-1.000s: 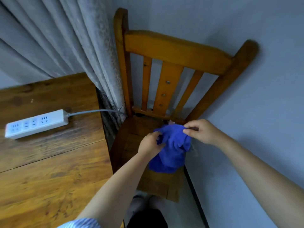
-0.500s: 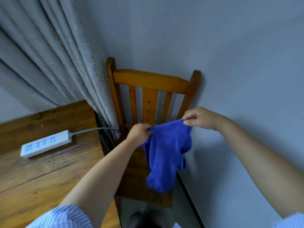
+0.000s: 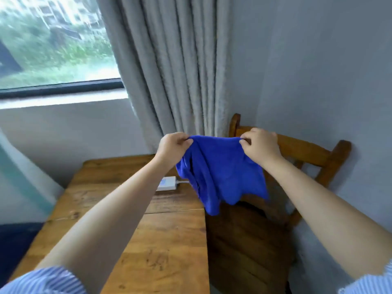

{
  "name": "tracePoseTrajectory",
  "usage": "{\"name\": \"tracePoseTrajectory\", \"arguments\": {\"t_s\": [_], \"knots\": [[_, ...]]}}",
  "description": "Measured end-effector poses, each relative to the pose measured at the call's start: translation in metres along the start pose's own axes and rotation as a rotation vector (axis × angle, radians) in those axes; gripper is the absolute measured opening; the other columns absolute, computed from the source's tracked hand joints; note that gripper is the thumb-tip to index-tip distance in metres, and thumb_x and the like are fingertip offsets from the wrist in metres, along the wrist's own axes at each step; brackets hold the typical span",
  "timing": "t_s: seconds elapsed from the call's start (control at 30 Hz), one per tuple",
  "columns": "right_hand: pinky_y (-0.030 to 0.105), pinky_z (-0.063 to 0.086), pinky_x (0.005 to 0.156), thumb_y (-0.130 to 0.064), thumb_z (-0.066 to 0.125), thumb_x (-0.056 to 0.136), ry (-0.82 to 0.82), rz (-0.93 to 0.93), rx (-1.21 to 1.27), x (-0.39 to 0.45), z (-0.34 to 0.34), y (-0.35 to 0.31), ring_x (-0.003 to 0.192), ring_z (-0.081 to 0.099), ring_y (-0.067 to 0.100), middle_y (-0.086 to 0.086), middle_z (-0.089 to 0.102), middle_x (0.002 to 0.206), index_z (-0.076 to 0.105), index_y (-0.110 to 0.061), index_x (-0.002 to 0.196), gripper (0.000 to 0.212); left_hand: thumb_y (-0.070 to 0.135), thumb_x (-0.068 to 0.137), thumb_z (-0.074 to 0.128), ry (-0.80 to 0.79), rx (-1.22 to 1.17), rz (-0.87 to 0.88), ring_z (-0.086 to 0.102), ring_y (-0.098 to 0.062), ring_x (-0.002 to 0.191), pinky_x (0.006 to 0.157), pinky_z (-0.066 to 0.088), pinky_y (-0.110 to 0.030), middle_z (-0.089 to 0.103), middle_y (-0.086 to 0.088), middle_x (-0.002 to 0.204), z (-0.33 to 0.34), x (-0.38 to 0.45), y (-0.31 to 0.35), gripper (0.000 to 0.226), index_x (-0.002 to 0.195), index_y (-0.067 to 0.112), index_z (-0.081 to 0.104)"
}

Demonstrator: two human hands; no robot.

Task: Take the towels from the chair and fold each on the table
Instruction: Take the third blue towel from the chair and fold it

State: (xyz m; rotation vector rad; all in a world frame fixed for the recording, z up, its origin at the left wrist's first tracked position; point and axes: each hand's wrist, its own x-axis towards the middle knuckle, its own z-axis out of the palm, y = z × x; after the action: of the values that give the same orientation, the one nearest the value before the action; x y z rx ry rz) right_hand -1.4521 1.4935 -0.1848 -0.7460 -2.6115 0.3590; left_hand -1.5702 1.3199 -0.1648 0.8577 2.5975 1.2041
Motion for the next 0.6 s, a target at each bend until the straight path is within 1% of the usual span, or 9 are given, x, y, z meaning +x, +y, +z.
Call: {"name": "tracePoseTrajectory", "arguments": {"t_s": [0.03,0.07,0.1,0.17,0.27,0.37,0.43,0.5,0.6], "knots": [[0.037,0.036,0.084,-0.018,0.048,0.089,0.115,-0.068,0.01,0.01,0.002,-0.027,0.098,0.058,0.032,0.012,0.067,0.096,0.071,-0.009,0.097,0.026,0.008,0.092,0.053,0.121,-0.035,-0.011,0.051,-0.029,0.078,0.075,0.041,-0.03,0.065,-0.026,0.095,-0.025,0.0,-0.005,0.019,0.097,-0.004,0.067],[0.037,0.039,0.078,-0.017,0.05,0.082,0.22,-0.151,0.015,0.018,0.004,-0.054,0.086,0.061,0.033,0.013,0.068,0.083,0.073,-0.008,0.085,0.025,0.009,0.092,0.052,0.23,-0.016,-0.002,0.054,-0.029,0.082,0.075,0.04,-0.029,0.066,-0.024,0.097,-0.048,0.0,-0.011,0.02,0.097,-0.003,0.067],[0.035,0.042,0.07,-0.015,0.054,0.073,0.312,-0.234,0.013,0.027,0.007,-0.087,0.071,0.063,0.032,0.011,0.066,0.068,0.072,-0.008,0.07,0.019,0.011,0.093,0.05,0.331,0.063,0.011,0.055,-0.031,0.088,0.075,0.037,-0.029,0.066,-0.022,0.097,-0.077,-0.003,-0.021,0.021,0.096,-0.001,0.067],[0.03,0.043,0.057,-0.013,0.06,0.061,0.374,-0.336,-0.04,0.033,0.011,-0.147,0.05,0.058,0.027,0.005,0.058,0.051,0.066,-0.013,0.052,0.011,0.014,0.096,0.045,0.472,0.271,0.036,0.052,-0.032,0.101,0.077,0.033,-0.03,0.064,-0.018,0.099,-0.123,-0.012,-0.042,0.025,0.099,0.001,0.066],[0.028,0.045,0.053,-0.013,0.061,0.057,0.352,-0.429,-0.061,0.028,0.021,-0.237,0.045,0.055,0.025,0.003,0.056,0.048,0.064,-0.015,0.047,0.011,0.015,0.097,0.043,0.595,0.412,0.038,0.05,-0.032,0.108,0.083,0.033,-0.032,0.063,-0.018,0.105,-0.19,-0.033,-0.084,0.027,0.106,0.001,0.065],[0.036,0.045,0.06,-0.008,0.059,0.062,0.299,-0.474,0.007,0.023,0.044,-0.308,0.053,0.058,0.03,0.01,0.06,0.054,0.067,-0.008,0.053,0.012,0.016,0.097,0.04,0.621,0.488,-0.042,0.053,-0.032,0.106,0.082,0.037,-0.036,0.061,-0.017,0.11,-0.25,-0.047,-0.128,0.029,0.11,0.003,0.063],[0.041,0.04,0.074,-0.007,0.052,0.078,0.276,-0.459,0.043,0.021,0.062,-0.351,0.075,0.059,0.036,0.016,0.066,0.074,0.072,-0.003,0.075,0.02,0.015,0.097,0.04,0.613,0.505,-0.099,0.055,-0.034,0.106,0.081,0.04,-0.036,0.061,-0.019,0.112,-0.287,-0.053,-0.157,0.029,0.109,0.003,0.063],[0.038,0.032,0.087,-0.012,0.042,0.092,0.218,-0.418,0.031,0.022,0.082,-0.391,0.097,0.053,0.033,0.014,0.064,0.098,0.069,-0.005,0.097,0.029,0.015,0.097,0.041,0.592,0.52,-0.128,0.055,-0.034,0.106,0.082,0.04,-0.036,0.061,-0.019,0.113,-0.316,-0.057,-0.187,0.029,0.11,0.003,0.064],[0.037,0.027,0.092,-0.016,0.038,0.095,0.15,-0.329,0.079,0.022,0.109,-0.436,0.105,0.05,0.03,0.009,0.063,0.108,0.067,-0.009,0.105,0.032,0.015,0.097,0.041,0.546,0.521,-0.132,0.055,-0.033,0.105,0.082,0.04,-0.035,0.062,-0.019,0.111,-0.346,-0.063,-0.228,0.029,0.108,0.002,0.065]]}}
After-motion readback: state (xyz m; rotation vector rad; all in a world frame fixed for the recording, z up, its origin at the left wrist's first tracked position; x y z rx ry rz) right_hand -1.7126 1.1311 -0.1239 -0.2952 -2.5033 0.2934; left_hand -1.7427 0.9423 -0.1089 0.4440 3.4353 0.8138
